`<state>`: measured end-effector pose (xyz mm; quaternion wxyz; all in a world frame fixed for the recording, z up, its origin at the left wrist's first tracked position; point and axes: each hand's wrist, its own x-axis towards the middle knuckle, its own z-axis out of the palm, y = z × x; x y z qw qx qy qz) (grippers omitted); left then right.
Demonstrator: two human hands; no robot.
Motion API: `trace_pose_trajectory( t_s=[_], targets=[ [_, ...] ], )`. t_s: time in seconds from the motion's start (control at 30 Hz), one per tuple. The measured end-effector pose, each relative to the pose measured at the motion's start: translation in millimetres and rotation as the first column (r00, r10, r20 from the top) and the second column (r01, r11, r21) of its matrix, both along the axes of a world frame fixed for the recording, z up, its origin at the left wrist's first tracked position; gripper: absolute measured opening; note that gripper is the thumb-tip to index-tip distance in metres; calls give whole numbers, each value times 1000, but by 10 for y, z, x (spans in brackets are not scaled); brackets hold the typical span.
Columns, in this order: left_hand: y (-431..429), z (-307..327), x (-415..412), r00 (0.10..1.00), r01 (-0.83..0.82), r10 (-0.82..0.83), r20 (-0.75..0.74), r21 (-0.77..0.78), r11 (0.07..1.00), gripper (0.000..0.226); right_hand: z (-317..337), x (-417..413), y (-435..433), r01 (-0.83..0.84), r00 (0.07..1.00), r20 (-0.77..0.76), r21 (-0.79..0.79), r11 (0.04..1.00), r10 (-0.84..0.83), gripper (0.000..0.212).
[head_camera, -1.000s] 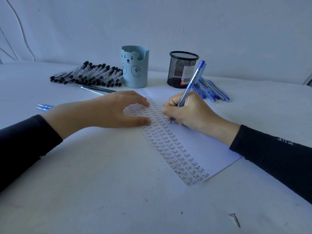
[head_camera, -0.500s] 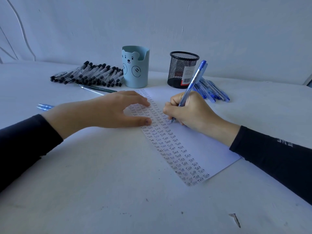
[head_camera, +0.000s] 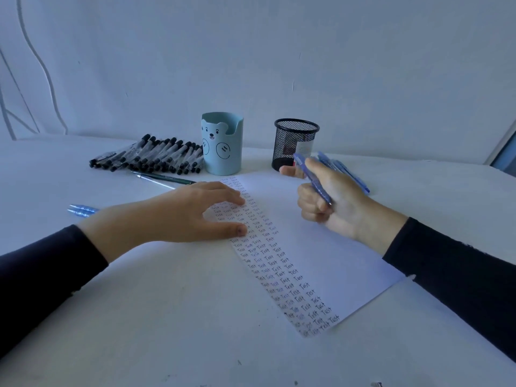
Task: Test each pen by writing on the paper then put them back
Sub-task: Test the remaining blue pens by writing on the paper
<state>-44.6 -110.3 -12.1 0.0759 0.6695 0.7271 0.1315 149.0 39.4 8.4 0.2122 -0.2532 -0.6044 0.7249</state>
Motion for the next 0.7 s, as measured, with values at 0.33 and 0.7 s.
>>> trace_pose_trajectory(
  t_s=[0.33, 0.7],
  targets=[
    [-1, 0, -4, 1000, 10, -10, 9, 4, 1000, 70, 53, 80, -4, -122, 986, -132, -183, 975, 99, 27],
    [15, -48, -58, 999, 29, -30, 16, 41, 999, 77, 216, 238, 529, 552, 828, -414, 490, 674, -378, 2]
  ],
)
